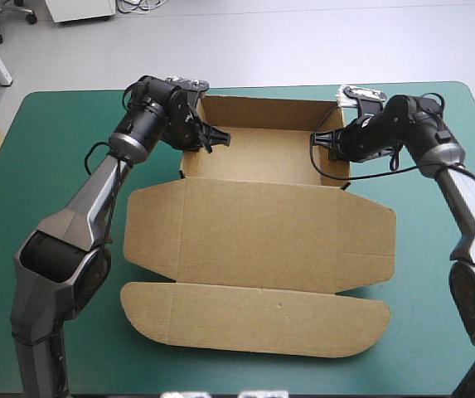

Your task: Fold the box

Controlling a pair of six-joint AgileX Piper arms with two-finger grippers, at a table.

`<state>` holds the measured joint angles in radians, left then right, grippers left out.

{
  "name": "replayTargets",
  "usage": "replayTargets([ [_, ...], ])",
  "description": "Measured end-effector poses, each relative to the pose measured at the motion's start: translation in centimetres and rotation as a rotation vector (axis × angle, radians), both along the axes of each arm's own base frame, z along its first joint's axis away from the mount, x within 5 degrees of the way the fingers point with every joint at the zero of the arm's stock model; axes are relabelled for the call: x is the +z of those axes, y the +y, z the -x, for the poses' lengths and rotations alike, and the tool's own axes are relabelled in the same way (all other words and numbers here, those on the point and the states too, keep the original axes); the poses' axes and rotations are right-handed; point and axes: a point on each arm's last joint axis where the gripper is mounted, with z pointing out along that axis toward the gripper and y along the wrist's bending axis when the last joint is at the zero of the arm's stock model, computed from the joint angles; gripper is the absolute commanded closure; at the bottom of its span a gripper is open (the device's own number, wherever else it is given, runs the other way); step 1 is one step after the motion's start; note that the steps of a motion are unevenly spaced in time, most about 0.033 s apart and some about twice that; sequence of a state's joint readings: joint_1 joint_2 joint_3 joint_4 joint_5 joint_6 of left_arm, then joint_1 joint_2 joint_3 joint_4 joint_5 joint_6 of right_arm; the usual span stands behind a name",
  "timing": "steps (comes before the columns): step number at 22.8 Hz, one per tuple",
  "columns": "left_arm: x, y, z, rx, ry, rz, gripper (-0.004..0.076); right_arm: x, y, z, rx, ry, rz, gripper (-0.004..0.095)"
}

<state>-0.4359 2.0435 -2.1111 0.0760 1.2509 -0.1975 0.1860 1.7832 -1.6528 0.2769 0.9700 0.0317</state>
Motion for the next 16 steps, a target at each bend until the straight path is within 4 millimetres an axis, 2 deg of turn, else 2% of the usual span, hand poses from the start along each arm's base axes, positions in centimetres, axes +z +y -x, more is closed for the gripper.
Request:
replayTargets([
  [7,-1.8,-0.2,-0.5,0.0,0.05,-0.001,0.0734,0.0,1.3,-1.4,0.034,0.045,0.098,0.0905],
  [12,-3.7,-0.5,-1.2,0.005,0.095,0.018,0.0734,-0.7,2.5,-2.6,0.06,0.08,0.248,0.0905],
  [16,-4.4,-0.6,-1.8,0.023,0.092,0.037,0.0734,-1.2,3.2,-3.1,0.067,0.07,0.282,0.0904],
])
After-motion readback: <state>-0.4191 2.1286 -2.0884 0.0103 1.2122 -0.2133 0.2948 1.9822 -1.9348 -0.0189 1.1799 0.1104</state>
